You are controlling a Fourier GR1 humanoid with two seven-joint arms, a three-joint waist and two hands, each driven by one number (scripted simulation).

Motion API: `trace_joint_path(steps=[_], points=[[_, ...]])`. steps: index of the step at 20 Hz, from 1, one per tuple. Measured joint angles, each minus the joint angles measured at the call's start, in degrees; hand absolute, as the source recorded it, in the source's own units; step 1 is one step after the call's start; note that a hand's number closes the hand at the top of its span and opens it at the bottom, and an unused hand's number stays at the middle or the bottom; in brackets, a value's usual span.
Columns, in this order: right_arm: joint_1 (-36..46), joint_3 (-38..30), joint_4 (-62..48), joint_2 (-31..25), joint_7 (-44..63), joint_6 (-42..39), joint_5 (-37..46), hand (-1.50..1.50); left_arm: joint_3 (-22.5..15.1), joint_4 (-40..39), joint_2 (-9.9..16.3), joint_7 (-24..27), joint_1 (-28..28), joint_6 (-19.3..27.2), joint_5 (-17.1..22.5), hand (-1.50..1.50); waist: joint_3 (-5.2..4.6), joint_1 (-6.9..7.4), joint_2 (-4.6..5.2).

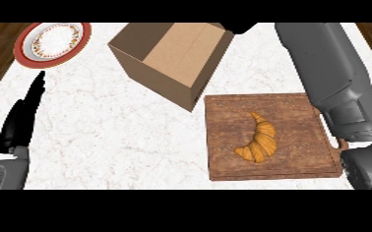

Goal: Pick the bell pepper from the cutting board and place it in the cardboard box

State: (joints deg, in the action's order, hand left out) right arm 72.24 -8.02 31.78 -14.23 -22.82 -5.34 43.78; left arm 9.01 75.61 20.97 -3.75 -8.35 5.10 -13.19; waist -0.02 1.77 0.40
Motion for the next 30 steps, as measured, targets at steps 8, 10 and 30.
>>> trace_joint_path(steps=[8,10,30], points=[[9.1,-3.5,-9.8,5.7,7.3,1.8,-2.0,1.5,-0.5,-0.2,-0.6,0.2,-1.0,-0.4,-0.3,0.0,-0.03,1.27,0.62],[10.0,-3.8,-12.0,7.1,7.6,3.0,-1.9,1.5,-0.9,-0.3,-1.1,0.1,-1.2,-0.3,-0.7,0.0,-0.04,1.57,0.78],[11.7,-7.1,-24.5,13.3,15.4,12.3,-2.3,-1.5,-2.6,0.0,-2.1,-0.3,-4.3,-0.2,-2.2,0.0,-0.07,5.01,2.47]])
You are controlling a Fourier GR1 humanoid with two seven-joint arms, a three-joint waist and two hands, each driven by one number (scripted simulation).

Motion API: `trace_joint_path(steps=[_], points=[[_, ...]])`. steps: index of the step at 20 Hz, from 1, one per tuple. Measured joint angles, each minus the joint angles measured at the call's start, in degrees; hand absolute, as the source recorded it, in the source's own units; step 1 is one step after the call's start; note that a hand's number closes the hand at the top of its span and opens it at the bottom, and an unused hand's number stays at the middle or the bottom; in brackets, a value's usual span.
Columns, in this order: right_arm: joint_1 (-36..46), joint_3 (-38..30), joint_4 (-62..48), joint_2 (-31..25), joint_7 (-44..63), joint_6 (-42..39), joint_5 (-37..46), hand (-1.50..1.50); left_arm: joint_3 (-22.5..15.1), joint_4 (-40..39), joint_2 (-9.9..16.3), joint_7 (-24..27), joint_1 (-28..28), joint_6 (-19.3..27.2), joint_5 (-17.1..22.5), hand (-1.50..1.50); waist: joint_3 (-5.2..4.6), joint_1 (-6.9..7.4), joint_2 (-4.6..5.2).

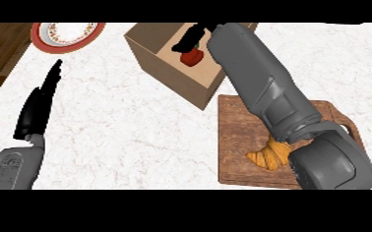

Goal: Pick the bell pepper from the cutting board and place it in the cardboard box

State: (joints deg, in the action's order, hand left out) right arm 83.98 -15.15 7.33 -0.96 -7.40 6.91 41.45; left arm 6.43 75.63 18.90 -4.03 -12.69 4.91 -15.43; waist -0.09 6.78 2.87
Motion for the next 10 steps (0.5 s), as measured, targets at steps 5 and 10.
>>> trace_joint_path(steps=[5,10], points=[[-1.0,-2.1,1.4,0.2,-4.0,2.3,-2.0,-1.5,0.1,0.4,0.0,0.0,0.1,-0.2,0.2,0.0,0.05,0.09,-0.05],[-1.4,-6.8,3.7,-0.9,-7.8,4.4,-6.5,-1.5,0.3,0.3,-0.2,-0.1,0.4,-0.1,0.3,0.0,0.08,-0.31,-0.17]])
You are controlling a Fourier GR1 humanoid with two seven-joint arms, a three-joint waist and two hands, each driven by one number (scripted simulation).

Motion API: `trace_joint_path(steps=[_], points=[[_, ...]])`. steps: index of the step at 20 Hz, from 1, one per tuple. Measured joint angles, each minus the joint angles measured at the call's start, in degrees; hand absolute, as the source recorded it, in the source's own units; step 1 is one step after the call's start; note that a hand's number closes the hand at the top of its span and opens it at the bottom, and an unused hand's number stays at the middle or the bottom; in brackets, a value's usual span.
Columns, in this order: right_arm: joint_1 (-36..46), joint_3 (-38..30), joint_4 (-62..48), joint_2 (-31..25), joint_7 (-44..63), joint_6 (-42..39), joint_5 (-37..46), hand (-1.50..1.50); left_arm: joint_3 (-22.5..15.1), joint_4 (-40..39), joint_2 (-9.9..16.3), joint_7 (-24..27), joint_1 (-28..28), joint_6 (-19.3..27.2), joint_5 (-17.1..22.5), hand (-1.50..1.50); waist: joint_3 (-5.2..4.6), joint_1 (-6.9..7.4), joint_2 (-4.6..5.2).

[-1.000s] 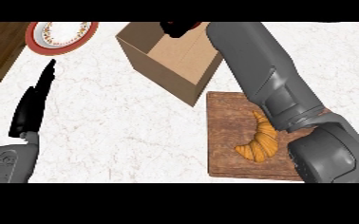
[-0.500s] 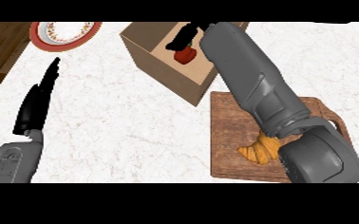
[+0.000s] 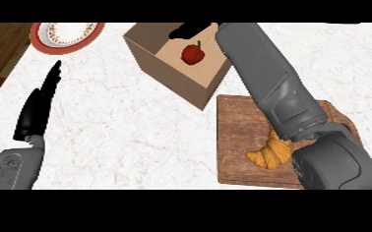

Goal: Pick the bell pepper from the cutting board and place it in the cardboard box

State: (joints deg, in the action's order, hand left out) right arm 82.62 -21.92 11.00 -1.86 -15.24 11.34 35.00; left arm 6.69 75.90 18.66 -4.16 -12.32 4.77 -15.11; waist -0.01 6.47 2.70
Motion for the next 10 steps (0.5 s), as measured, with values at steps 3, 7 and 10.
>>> trace_joint_path(steps=[3,7,10], points=[[-0.5,-2.9,0.7,-1.2,-2.1,-0.1,-2.8,-1.5,-0.1,0.0,-0.2,0.1,0.2,0.3,-0.3,0.0,0.01,-0.32,-0.09],[-1.0,-6.2,0.9,-4.9,-4.8,-3.5,-6.1,-1.5,0.1,0.5,-0.2,-0.5,0.3,0.2,-0.1,0.0,0.05,-0.66,-0.22],[-2.4,-8.0,0.6,-8.5,-6.5,-6.4,-7.8,-1.5,0.5,0.9,0.1,-0.9,0.2,-0.1,0.2,0.0,0.06,-1.01,-0.32]])
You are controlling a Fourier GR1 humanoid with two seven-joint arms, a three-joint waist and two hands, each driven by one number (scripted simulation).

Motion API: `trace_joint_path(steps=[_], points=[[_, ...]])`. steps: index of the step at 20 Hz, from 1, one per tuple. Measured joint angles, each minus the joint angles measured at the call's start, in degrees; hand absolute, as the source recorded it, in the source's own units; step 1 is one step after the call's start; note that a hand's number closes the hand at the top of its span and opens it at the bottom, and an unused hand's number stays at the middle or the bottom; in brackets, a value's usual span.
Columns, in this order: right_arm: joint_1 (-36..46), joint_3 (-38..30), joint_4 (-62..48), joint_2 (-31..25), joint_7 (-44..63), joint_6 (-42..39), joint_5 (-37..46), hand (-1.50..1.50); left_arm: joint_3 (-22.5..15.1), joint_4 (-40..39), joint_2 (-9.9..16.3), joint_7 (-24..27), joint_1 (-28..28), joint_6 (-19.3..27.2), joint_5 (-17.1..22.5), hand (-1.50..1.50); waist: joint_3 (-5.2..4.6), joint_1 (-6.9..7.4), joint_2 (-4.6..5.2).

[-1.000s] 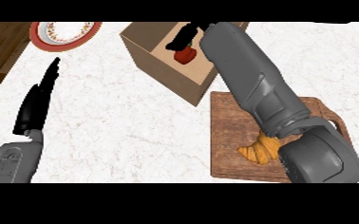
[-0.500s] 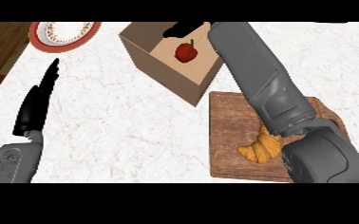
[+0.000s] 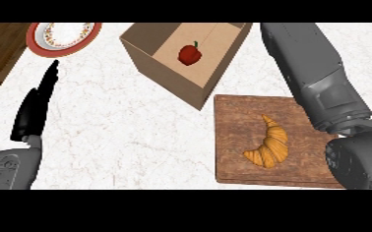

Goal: Pick the bell pepper from the cutting board and place it in the cardboard box

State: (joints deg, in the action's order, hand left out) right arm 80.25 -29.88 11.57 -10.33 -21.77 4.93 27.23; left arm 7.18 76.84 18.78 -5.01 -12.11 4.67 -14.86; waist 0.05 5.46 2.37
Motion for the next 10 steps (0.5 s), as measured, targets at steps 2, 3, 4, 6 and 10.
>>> trace_joint_path(steps=[2,3,4,6,10], points=[[-0.6,-0.7,-0.3,-2.8,-0.2,-1.6,-0.6,-1.5,0.3,-0.2,0.4,0.2,0.2,-0.3,0.2,0.0,-0.01,-0.11,0.01],[-1.3,-1.1,-0.5,-4.0,-0.8,-2.2,-0.8,-1.5,0.5,-0.3,0.5,0.3,0.3,-0.4,0.3,0.0,0.0,-0.21,0.01],[-1.7,-1.3,-0.7,-5.5,-0.8,-3.1,-1.0,-1.5,0.5,0.0,0.5,0.3,0.7,-0.4,0.2,0.0,0.01,-0.21,-0.01],[-2.7,-1.8,-1.1,-8.0,-1.1,-4.8,-1.3,-1.5,0.6,0.2,0.4,0.0,0.7,-0.3,0.2,0.0,0.03,-0.41,-0.07],[-4.6,-2.0,-1.5,-13.4,-2.7,-9.1,-1.4,-1.5,0.8,-0.2,0.6,0.9,1.1,-0.5,0.2,0.0,0.05,-0.5,0.04]])
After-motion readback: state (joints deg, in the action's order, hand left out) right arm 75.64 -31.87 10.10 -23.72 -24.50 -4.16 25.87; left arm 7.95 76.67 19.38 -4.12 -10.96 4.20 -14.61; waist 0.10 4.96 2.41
